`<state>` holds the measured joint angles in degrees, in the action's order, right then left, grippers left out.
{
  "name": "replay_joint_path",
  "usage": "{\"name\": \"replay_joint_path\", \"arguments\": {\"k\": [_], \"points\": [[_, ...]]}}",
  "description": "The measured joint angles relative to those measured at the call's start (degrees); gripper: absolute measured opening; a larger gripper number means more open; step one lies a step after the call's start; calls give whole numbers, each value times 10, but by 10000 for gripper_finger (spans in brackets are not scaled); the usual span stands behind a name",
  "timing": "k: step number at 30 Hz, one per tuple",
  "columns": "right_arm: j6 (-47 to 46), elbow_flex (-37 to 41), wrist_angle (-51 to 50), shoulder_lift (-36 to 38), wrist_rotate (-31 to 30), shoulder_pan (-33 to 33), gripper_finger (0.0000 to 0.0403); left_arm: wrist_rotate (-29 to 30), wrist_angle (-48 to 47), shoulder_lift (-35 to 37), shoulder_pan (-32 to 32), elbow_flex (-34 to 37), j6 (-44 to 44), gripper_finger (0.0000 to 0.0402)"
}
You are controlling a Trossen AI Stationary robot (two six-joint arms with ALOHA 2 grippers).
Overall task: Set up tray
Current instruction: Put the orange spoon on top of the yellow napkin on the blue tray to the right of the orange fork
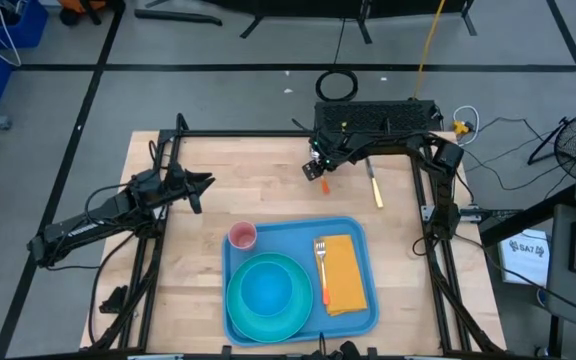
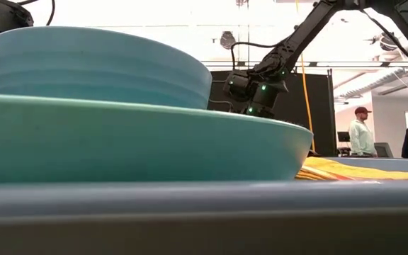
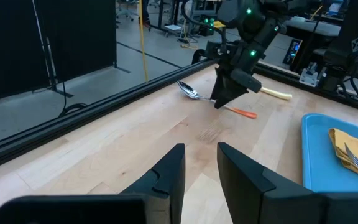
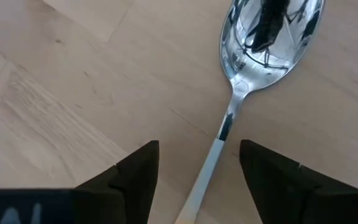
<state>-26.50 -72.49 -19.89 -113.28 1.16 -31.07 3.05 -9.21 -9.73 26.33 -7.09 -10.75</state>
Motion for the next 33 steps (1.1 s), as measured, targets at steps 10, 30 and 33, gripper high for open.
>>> {"name": "replay_joint_path", "arguments": {"k": [10,30,33], "points": [[5,1,-4,-7,-10,-2,83,0,0,0,0,0,0,97],[60,14,24,134,180,23,2,0,0,0,0,0,0,97],[28,33,2,205,253,47,2,0,0,0,0,0,0,97]]}}
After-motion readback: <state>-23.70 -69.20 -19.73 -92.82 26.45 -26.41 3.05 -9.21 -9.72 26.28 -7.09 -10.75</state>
